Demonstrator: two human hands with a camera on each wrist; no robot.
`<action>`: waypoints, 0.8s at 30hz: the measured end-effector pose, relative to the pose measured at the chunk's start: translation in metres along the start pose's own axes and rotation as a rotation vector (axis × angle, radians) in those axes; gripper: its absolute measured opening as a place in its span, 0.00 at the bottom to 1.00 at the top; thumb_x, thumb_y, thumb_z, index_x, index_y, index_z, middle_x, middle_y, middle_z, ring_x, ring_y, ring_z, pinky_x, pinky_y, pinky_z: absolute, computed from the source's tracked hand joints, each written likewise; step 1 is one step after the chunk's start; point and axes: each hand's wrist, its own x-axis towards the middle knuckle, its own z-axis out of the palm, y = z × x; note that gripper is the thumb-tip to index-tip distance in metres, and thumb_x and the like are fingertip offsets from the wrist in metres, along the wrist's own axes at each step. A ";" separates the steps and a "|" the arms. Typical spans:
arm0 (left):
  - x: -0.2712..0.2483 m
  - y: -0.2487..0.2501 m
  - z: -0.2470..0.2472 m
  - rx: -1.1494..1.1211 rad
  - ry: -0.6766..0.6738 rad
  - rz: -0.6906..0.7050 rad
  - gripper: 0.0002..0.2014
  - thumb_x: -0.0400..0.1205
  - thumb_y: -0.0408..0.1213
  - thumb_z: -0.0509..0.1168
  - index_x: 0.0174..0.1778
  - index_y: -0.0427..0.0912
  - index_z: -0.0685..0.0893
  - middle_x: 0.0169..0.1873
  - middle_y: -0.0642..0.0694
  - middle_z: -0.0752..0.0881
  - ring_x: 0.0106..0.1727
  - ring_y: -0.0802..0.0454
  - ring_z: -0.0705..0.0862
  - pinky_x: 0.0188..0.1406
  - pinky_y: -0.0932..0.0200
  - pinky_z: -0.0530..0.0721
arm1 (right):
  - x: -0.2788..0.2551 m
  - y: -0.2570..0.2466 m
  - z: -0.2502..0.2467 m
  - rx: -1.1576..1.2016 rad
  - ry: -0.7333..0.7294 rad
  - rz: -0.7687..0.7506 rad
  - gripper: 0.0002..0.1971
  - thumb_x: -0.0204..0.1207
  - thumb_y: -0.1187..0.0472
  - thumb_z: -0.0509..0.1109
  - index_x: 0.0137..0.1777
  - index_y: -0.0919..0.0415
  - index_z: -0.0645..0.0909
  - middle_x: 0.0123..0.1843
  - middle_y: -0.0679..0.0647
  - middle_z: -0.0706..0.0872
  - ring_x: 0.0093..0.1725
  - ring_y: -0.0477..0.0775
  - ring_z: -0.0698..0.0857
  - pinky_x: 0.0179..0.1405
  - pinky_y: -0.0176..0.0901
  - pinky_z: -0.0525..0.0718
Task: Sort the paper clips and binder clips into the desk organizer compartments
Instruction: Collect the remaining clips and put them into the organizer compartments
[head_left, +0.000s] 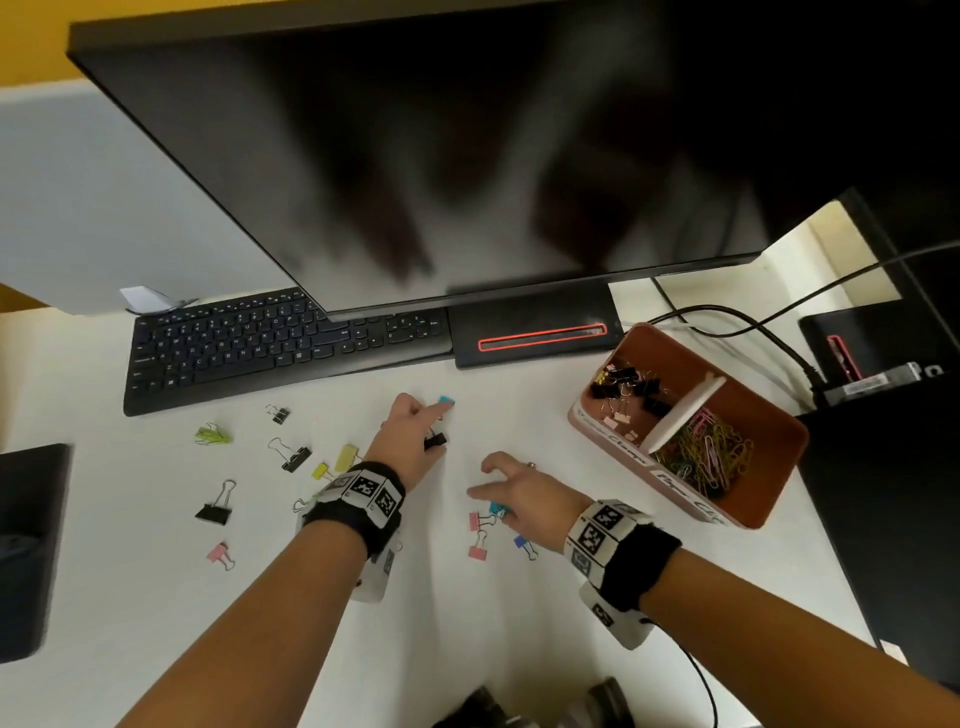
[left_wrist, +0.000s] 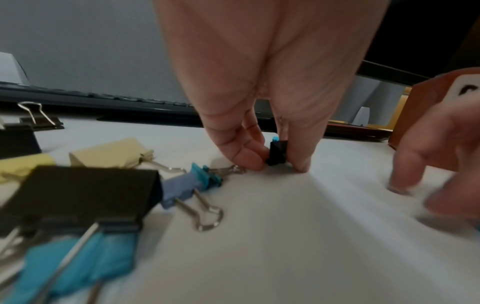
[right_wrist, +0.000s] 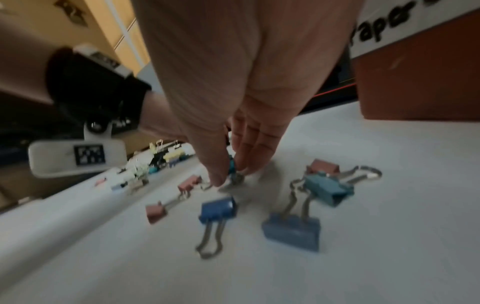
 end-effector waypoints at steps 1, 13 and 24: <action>0.000 -0.001 0.000 -0.018 -0.004 -0.011 0.25 0.76 0.31 0.68 0.70 0.50 0.75 0.56 0.44 0.69 0.50 0.44 0.85 0.63 0.48 0.81 | 0.003 0.000 0.003 -0.018 -0.004 0.012 0.23 0.78 0.74 0.60 0.70 0.56 0.75 0.74 0.54 0.65 0.60 0.61 0.79 0.56 0.55 0.85; -0.016 0.010 0.003 0.172 0.103 0.050 0.09 0.77 0.37 0.67 0.51 0.40 0.81 0.62 0.46 0.79 0.55 0.41 0.81 0.52 0.52 0.79 | -0.005 0.012 0.011 -0.085 0.246 0.121 0.11 0.79 0.64 0.63 0.58 0.59 0.82 0.60 0.58 0.81 0.62 0.59 0.77 0.61 0.48 0.79; -0.017 0.020 0.007 0.221 0.077 0.007 0.15 0.79 0.37 0.63 0.62 0.49 0.80 0.58 0.46 0.84 0.56 0.44 0.83 0.54 0.54 0.78 | -0.014 0.007 0.002 0.030 0.241 0.153 0.12 0.78 0.70 0.65 0.58 0.64 0.83 0.62 0.59 0.76 0.59 0.60 0.82 0.59 0.43 0.81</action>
